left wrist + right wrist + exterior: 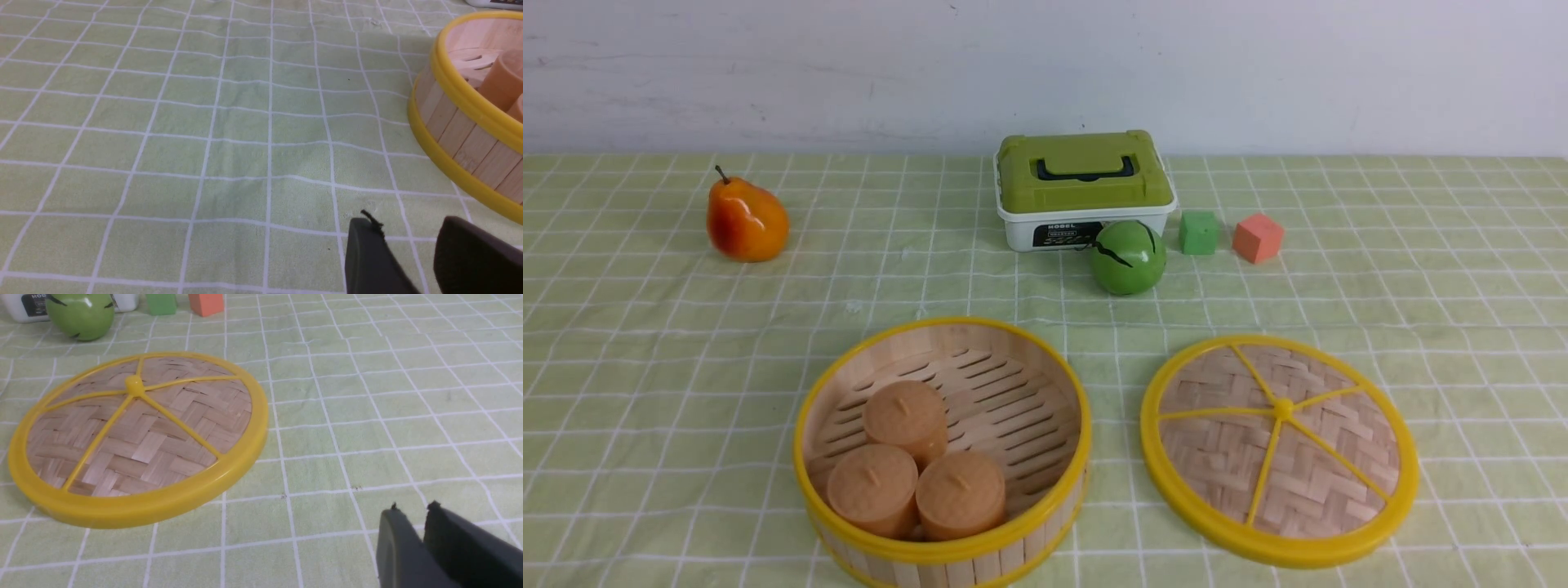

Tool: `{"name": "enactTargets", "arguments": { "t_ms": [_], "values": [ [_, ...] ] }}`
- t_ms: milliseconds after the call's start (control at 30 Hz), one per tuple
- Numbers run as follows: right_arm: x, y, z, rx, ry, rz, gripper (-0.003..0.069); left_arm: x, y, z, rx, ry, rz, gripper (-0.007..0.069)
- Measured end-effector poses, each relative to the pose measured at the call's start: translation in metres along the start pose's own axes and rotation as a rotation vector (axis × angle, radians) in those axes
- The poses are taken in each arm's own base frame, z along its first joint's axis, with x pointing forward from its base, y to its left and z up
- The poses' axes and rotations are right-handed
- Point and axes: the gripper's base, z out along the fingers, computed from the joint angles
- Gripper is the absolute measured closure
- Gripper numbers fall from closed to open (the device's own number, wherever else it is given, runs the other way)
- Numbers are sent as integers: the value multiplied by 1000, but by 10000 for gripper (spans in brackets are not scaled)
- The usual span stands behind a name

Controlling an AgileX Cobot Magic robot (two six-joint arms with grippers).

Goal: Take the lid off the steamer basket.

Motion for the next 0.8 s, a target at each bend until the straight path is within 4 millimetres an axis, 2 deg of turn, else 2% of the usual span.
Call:
{"name": "enactTargets", "arguments": {
  "t_ms": [800],
  "values": [
    [0, 0, 0, 0, 0, 0, 540, 0, 0, 0, 0, 0, 0, 386]
  ]
}}
